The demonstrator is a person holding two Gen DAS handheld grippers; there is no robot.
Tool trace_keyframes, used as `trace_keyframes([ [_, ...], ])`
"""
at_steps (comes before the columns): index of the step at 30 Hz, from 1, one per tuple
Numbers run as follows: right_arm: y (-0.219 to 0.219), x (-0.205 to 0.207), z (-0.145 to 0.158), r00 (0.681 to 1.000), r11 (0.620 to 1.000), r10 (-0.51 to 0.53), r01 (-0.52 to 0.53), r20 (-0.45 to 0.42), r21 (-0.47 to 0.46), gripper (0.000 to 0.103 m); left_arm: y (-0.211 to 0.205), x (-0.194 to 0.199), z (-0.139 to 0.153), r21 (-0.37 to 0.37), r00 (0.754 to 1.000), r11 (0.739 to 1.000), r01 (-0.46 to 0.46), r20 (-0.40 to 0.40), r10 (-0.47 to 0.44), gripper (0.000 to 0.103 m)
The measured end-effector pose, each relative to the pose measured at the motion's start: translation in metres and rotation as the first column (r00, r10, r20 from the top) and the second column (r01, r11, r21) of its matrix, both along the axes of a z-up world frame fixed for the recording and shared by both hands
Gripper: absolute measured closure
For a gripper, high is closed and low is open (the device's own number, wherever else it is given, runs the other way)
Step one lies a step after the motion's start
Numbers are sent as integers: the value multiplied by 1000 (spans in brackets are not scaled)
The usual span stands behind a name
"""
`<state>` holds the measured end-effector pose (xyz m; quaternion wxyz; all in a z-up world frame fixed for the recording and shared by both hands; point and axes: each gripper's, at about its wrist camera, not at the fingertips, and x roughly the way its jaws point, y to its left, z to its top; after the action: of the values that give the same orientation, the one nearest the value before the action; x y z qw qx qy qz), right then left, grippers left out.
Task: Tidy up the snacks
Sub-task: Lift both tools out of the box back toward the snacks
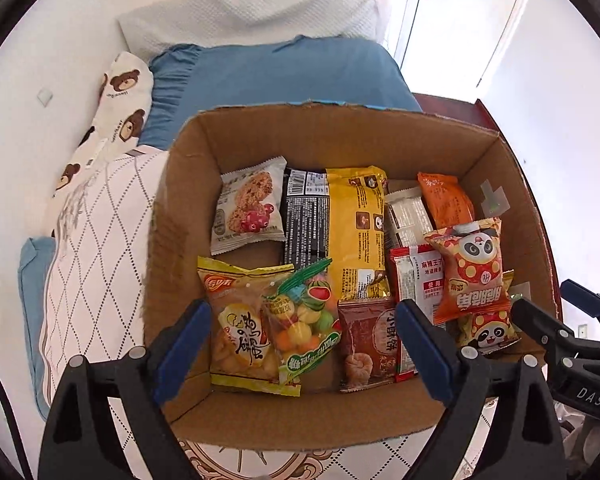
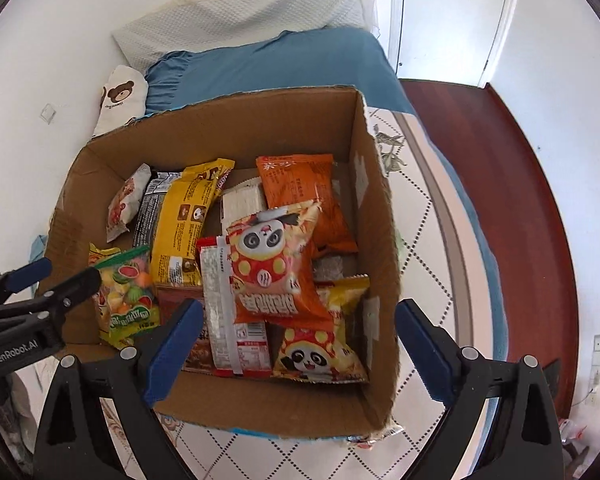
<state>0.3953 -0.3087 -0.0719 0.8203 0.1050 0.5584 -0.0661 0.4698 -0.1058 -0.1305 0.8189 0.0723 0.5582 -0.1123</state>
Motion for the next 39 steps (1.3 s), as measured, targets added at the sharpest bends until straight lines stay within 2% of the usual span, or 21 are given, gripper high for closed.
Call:
trace_keyframes([
  [11, 13, -49, 45, 993, 999, 9, -4, 114, -41, 5, 17, -46, 44, -70, 993, 997, -24, 114, 32, 9],
  [17, 25, -81, 71, 983, 998, 22, -11, 184, -58, 5, 21, -84, 72, -43, 971, 999, -6, 238, 16, 9],
  [23, 34, -112, 91, 971, 998, 22, -6, 239, -66, 5, 25, -119, 93, -44, 949, 999, 12, 314, 2, 9],
  [34, 42, -163, 117, 943, 995, 1, 32, 332, -94, 5, 26, -158, 98, -86, 944, 996, 12, 329, 18, 9],
  [39, 36, -168, 115, 941, 999, -19, 28, 338, -23, 5, 25, -159, 95, -86, 945, 996, 7, 328, 22, 9],
])
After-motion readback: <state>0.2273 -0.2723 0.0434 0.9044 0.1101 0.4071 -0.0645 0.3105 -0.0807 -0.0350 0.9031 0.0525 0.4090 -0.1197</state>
